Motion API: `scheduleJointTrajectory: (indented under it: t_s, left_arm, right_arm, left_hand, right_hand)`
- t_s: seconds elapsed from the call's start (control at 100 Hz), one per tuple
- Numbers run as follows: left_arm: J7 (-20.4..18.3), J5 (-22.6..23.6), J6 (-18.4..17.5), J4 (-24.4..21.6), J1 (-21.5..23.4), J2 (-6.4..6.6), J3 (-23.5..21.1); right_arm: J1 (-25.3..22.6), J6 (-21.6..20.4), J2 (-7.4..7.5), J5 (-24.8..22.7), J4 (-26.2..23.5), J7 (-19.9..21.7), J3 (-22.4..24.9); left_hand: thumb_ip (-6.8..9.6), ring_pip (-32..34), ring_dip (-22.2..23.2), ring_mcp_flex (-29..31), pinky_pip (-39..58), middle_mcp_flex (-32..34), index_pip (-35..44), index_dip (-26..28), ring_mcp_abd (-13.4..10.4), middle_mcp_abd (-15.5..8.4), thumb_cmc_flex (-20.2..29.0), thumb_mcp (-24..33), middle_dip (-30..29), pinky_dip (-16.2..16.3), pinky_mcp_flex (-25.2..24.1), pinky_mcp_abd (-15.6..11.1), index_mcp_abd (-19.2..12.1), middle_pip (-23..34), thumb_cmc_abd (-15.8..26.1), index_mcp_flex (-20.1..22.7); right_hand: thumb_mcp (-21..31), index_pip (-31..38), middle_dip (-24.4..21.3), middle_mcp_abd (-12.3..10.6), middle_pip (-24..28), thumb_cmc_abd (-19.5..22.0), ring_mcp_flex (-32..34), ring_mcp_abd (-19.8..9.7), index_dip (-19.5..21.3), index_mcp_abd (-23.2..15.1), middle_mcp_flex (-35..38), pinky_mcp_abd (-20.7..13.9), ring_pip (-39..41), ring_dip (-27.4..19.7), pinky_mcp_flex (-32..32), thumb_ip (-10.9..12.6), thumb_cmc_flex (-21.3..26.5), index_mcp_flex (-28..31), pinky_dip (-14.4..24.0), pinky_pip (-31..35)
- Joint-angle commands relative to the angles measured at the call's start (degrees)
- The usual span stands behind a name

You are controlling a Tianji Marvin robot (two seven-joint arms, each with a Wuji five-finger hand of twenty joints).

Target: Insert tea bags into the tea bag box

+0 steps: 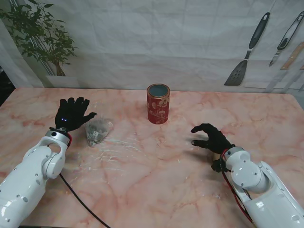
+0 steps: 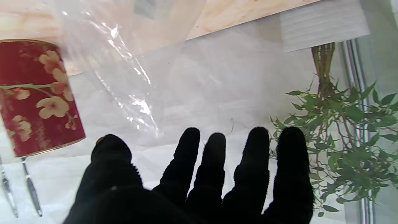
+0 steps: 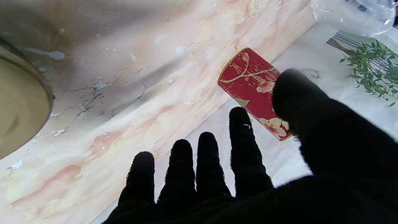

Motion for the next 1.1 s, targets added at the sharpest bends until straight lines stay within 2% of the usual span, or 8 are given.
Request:
scheduleJointTrajectory:
  t_s: [0.0,0.08,0.19,0.31,0.44,0.61,0.79,1.09]
  left_arm:
    - [-0.08,-0.38,-0.82,-1.26,0.82,0.44,-0.43]
    - [0.48,-0.51,-2.14,-2.07,1.56,0.38,-1.04]
    - [1.00,-1.50,-4.51,-3.33,2.59,0.14,-1.89]
    - [0.58,-4.84,-8.93,-4.64,3.87,-0.46,-3.03]
    - [-0.59,-8.29,-13.36,-6.28,5.68,-1.05,-4.17]
    - [-1.57,-11.31,-17.38,-7.54,7.73,-1.58,-4.79]
    - [0.39,-12.20,-18.69,-7.60,9.29,-1.95,-4.15]
    - [3.84,-12.57,-18.47,-7.39,12.22,-2.37,-2.69]
  right_arm:
    - [-0.21,-0.10,-0.13,0.16,0.17,0.60,-0.09]
    - [-0.23,-0.17,-0.16,0.33,0.25,0.55,-0.11]
    - [-0.25,-0.30,-0.15,0.37,0.30,0.58,-0.06]
    - [-0.29,-0.56,-0.17,0.36,0.42,0.45,0.02]
    - [-0.42,-0.68,-0.23,0.79,0.53,0.39,0.03]
    - [-0.50,-1.13,-0.32,1.18,0.85,0.07,-0.01]
    - [-0.70,-1.96,-0.30,1.36,1.03,0.01,0.17]
    - [-1.69,-2.19,-0.18,0.52,0.52,0.12,1.01]
  left_hand:
    - [-1.52,-5.07,-4.08,-3.91,-6.24,-2.92,-5.17,-3.82,1.51,1.98,-2.52,0.16,-2.65,-3.05,-4.79,3.71,0.91,-3.45,4.04,-3.16]
    - [-1.54,-7.57,-6.86,-6.31,-10.85,-3.88,-7.20,-6.05,0.24,1.94,-3.86,0.13,-4.00,-5.52,-7.22,4.37,0.08,-5.66,4.70,-3.77]
    - [-1.53,-9.06,-8.47,-7.59,-13.10,-4.54,-8.29,-7.44,-0.43,2.12,-4.53,0.08,-4.90,-6.61,-7.92,3.91,0.42,-7.00,5.19,-4.69]
    - [-1.52,-9.74,-9.66,-8.34,-14.70,-4.76,-8.95,-8.74,-0.68,2.32,-5.42,0.02,-5.59,-7.46,-8.17,3.68,0.57,-7.94,5.51,-5.02]
    - [-1.46,-11.17,-11.66,-10.23,-18.22,-5.61,-10.87,-12.52,-1.33,3.00,-6.89,0.13,-7.57,-9.41,-8.84,3.34,0.52,-10.06,6.17,-5.50]
    - [-1.53,-12.57,-13.69,-12.79,-23.42,-7.23,-12.52,-17.11,-3.28,2.98,-8.57,0.04,-9.83,-12.19,-10.25,1.21,1.36,-11.97,7.41,-6.34]
    - [-1.52,-12.89,-14.21,-13.48,-24.60,-7.71,-12.80,-18.44,-3.89,1.51,-8.56,0.10,-10.37,-12.71,-10.53,0.40,1.39,-12.26,7.28,-6.63]
    - [-1.50,-12.30,-14.22,-12.52,-24.60,-7.22,-12.24,-19.22,-3.98,1.27,-7.70,0.17,-10.42,-12.60,-9.87,0.18,1.33,-11.60,6.50,-6.30]
  right_hand:
    - [-0.71,-0.57,-0.07,-1.10,-0.39,1.65,-1.66,-2.13,-0.19,-0.79,-0.72,-2.43,-0.29,0.51,-0.17,-0.48,-1.07,-2.49,0.82,-1.41]
    - [-0.76,-0.60,-0.13,-1.16,-0.50,1.62,-1.73,-2.16,-0.21,-0.72,-0.74,-2.50,-0.32,0.49,-0.15,-0.47,-1.04,-2.56,0.84,-1.45]
    - [-0.80,-0.61,-0.18,-1.14,-0.64,1.67,-1.77,-2.17,-0.23,-0.75,-0.71,-2.53,-0.35,0.46,-0.12,-0.45,-1.01,-2.65,0.85,-1.53]
    - [-0.85,-0.62,-0.19,-1.16,-0.71,1.67,-1.79,-2.11,-0.25,-0.78,-0.71,-2.50,-0.37,0.45,-0.11,-0.44,-1.09,-2.73,0.87,-1.59]
    - [-0.87,-0.65,-0.31,-1.13,-1.01,1.74,-2.00,-2.28,-0.28,-0.75,-0.79,-2.57,-0.52,0.38,-0.10,-0.43,-1.02,-2.83,0.89,-1.64]
    - [-0.89,-0.70,-1.18,-1.36,-2.75,1.69,-2.02,-2.92,-0.36,-0.83,-0.67,-2.68,-2.09,-0.59,0.06,-0.42,-1.03,-3.00,0.35,-2.38]
    - [-1.04,-0.76,-2.67,-1.69,-5.24,1.84,-2.21,-3.97,-0.47,-1.14,-0.62,-3.19,-4.99,-2.41,0.72,-0.43,-0.97,-3.50,-2.26,-4.88]
    - [-0.62,-0.77,-3.14,-1.36,-6.47,0.97,-2.48,-3.84,-0.45,-1.20,-0.85,-3.67,-6.00,-2.72,1.07,-0.36,-0.96,-3.96,-3.76,-6.04]
